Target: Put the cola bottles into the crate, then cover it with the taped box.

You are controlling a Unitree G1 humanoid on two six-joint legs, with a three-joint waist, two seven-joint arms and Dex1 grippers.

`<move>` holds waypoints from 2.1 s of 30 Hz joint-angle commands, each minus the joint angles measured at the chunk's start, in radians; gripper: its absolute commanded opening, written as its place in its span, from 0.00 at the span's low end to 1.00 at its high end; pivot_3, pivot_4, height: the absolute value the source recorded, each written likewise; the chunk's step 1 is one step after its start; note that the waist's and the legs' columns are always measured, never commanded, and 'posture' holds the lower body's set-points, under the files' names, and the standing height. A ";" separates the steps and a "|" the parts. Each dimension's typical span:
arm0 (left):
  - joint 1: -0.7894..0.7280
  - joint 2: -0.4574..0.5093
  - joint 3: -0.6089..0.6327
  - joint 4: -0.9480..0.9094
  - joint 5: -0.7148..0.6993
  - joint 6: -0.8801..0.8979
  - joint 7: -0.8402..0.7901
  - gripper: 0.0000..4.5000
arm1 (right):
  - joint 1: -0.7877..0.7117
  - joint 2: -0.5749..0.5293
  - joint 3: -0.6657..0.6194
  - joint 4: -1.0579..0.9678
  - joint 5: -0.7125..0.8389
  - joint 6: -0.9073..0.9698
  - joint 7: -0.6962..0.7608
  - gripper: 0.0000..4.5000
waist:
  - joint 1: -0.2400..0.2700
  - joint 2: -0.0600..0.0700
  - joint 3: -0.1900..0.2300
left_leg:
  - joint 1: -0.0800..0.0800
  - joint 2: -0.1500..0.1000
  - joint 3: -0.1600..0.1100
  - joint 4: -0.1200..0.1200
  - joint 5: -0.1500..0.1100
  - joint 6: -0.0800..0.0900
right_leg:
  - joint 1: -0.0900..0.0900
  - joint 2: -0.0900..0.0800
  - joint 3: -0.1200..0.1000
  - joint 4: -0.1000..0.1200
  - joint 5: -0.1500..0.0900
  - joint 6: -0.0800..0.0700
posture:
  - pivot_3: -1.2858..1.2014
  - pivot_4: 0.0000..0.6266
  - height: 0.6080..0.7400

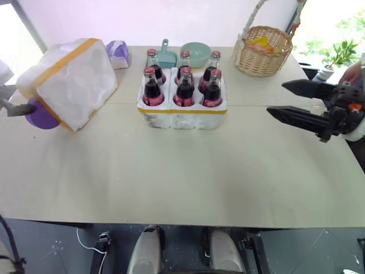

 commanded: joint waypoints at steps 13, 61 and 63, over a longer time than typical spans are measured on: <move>-0.149 -0.130 -0.077 0.209 0.168 -0.021 0.065 1.00 | 0.109 -0.053 -0.163 -0.100 0.144 -0.012 -0.161 0.99 | 0.000 -0.002 0.000 | 0.000 0.000 0.000 0.001 0.000 0.000 | 0.000 0.000 0.000 0.001 0.000 0.000 | 0.52 0.24 1.00; -0.023 -0.343 0.001 -0.443 0.188 -0.512 0.464 0.16 | 0.392 -0.006 -0.256 -0.166 0.226 -0.080 -0.324 1.00 | -0.002 -0.006 -0.001 | 0.001 -0.001 0.000 0.004 0.000 0.000 | 0.002 -0.001 0.002 0.001 0.001 0.002 | 0.52 0.24 1.00; 0.010 -0.339 -0.021 -0.474 0.235 -0.540 0.506 0.16 | 0.400 -0.005 -0.262 -0.166 0.237 -0.085 -0.338 1.00 | 0.001 -0.006 -0.001 | 0.001 -0.001 0.000 0.004 0.000 0.000 | 0.003 -0.001 0.002 0.001 0.001 0.002 | 0.52 0.24 1.00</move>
